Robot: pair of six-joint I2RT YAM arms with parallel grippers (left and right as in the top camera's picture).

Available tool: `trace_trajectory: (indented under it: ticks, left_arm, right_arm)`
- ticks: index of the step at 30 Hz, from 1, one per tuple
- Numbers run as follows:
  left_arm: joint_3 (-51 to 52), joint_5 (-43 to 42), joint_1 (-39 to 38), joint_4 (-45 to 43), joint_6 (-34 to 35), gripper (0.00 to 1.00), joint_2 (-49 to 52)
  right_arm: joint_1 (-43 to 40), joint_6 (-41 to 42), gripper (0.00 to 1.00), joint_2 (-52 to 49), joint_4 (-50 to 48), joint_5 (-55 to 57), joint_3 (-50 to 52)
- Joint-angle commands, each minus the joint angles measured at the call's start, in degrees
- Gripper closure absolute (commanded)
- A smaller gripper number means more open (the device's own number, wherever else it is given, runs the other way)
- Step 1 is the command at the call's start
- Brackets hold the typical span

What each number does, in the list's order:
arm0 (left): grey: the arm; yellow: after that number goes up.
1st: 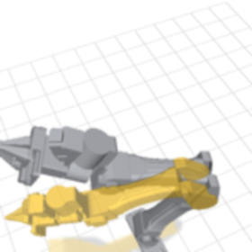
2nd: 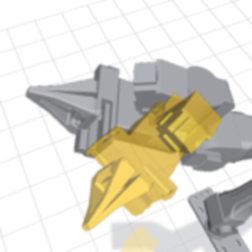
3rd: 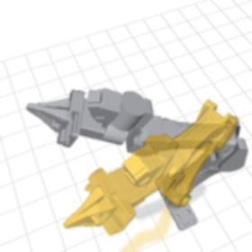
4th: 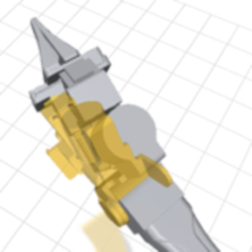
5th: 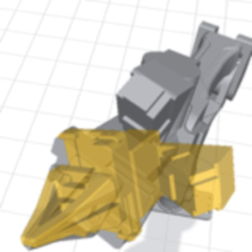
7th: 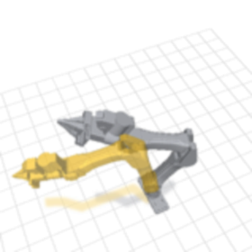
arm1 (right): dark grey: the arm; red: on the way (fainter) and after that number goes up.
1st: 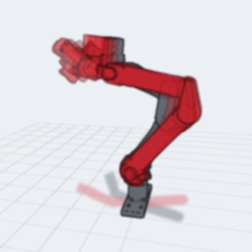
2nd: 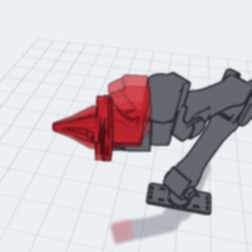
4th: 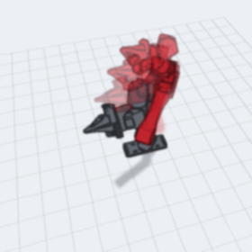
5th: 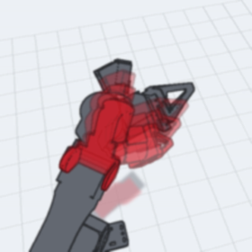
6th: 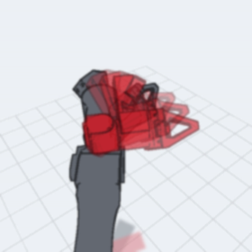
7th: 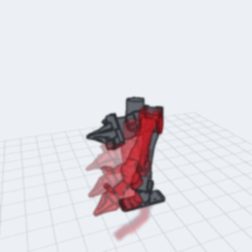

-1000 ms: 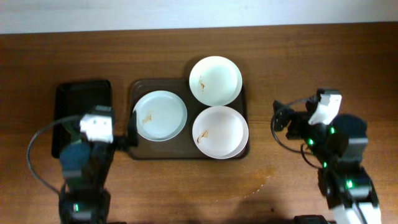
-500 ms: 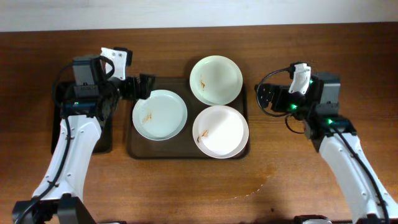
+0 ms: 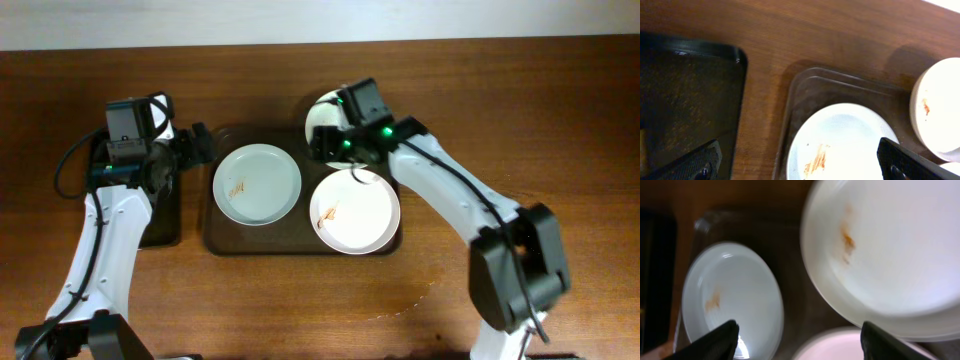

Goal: Clean dirty plates on tray and stack at the side

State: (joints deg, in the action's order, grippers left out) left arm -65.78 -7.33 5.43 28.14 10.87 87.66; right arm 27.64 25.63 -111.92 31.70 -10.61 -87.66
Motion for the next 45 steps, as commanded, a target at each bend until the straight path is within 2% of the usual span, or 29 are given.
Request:
trace_trajectory:
  ticks: [1, 7, 10, 16, 17, 19, 20, 21, 23, 24, 25, 26, 27, 29, 32, 35, 36, 37, 40, 41, 42, 45]
  left_arm:
    - [-0.5, 1.22, 1.57, 2.38, 1.27, 0.01, 0.46]
    - [-0.5, 2.89, 3.82, 8.61, 0.98, 0.01, 0.48]
    - [-0.48, 7.85, 3.8, 10.32, 0.87, 0.01, 0.48]
    - [-0.48, 12.37, 3.8, 10.69, 0.87, 0.01, 0.48]
    - [-0.46, 13.33, 3.8, 10.97, 0.87, 0.01, 0.52]
    - [0.04, 13.81, 3.8, 12.11, 0.94, 0.01, 0.52]
    - [0.04, 13.84, 3.8, 13.75, 1.14, 0.01, 0.52]
    - [0.04, 13.84, 3.8, 15.26, 1.11, 0.01, 0.52]
    - [0.04, 13.88, 3.82, 17.79, 1.14, 0.01, 0.52]
    - [0.07, 14.47, 3.98, 18.03, 1.6, 0.01, 0.52]
    - [0.17, 14.93, 4.17, 18.03, 1.97, 0.01, 0.52]
    - [0.37, 14.88, 4.55, 18.03, 1.97, 0.01, 0.52]
    - [0.92, 14.88, 5.35, 17.99, 1.99, 0.01, 0.52]
    - [2.49, 14.91, 8.13, 17.27, 3.26, 0.02, 0.63]
    - [3.13, 15.34, 10.25, 13.92, 3.26, 0.08, 1.62]
    - [3.13, 19.19, 10.4, 11.26, 3.26, 0.11, 6.38]
    - [3.13, 21.38, 10.4, 9.29, 3.3, 0.33, 9.94]
    - [3.13, 23.41, 10.4, 8.09, 5.35, 0.36, 12.11]
    - [3.13, 25.2, 11.1, 5.27, 7.63, 0.38, 15.8]
    - [3.13, 25.16, 12.33, 5.11, 7.89, 0.43, 15.87]
    - [3.1, 25.16, 13.05, 5.07, 9.18, 0.43, 15.87]
    - [1.97, 20.04, 14.19, 3.93, 9.07, 0.43, 15.82]
  right_arm:
    - [2.51, -2.91, 0.27, -6.88, 4.17, 0.94, -10.1]
    - [7.56, -6.56, 0.43, -12.26, 3.52, 0.98, -10.78]
    - [8.72, -7.41, 0.53, -14.93, 3.63, 1.46, -10.78]
    - [8.83, -7.17, 0.55, -17.11, 3.87, 7.28, -10.78]
    - [8.96, -7.15, 0.58, -17.49, 3.89, 7.23, -10.78]
    - [9.6, -6.23, 0.88, -18.23, 3.63, 9.75, -10.78]
    - [9.88, -5.44, 0.94, -18.58, 3.41, 11.43, -10.78]
    - [10.03, -5.44, 0.95, -18.67, 3.21, 11.06, -10.78]
    - [10.6, -5.49, 0.76, -18.69, 3.08, 10.86, -10.78]
    - [10.75, -5.49, 0.76, -18.69, 3.06, 10.82, -10.78]
    - [10.93, -5.9, 0.84, -18.71, 3.15, 10.78, -10.78]
    - [10.93, -5.95, 0.87, -18.75, 3.28, 10.69, -10.78]
    - [10.93, -5.95, 0.96, -18.75, 3.56, 10.69, -10.75]
    - [10.86, -5.92, 0.96, -18.73, 4.09, 10.43, -10.8]
    - [10.86, -10.01, 0.96, -18.32, 3.89, 9.31, -12.17]
    - [10.86, -10.01, 0.96, -18.32, 3.89, 9.31, -12.17]
    - [10.86, -10.01, 0.96, -18.32, 3.91, 9.33, -12.17]
    - [10.86, -10.01, 0.96, -18.32, 3.91, 9.33, -12.17]
    - [10.86, -10.03, 0.96, -18.32, 4.09, 9.35, -12.17]
    - [10.86, -10.05, 0.96, -18.32, 4.13, 9.38, -12.17]
    - [10.86, -10.05, 0.96, -18.32, 4.13, 9.38, -12.17]
    - [10.16, -10.19, 0.96, -18.32, 4.15, 9.31, -12.17]
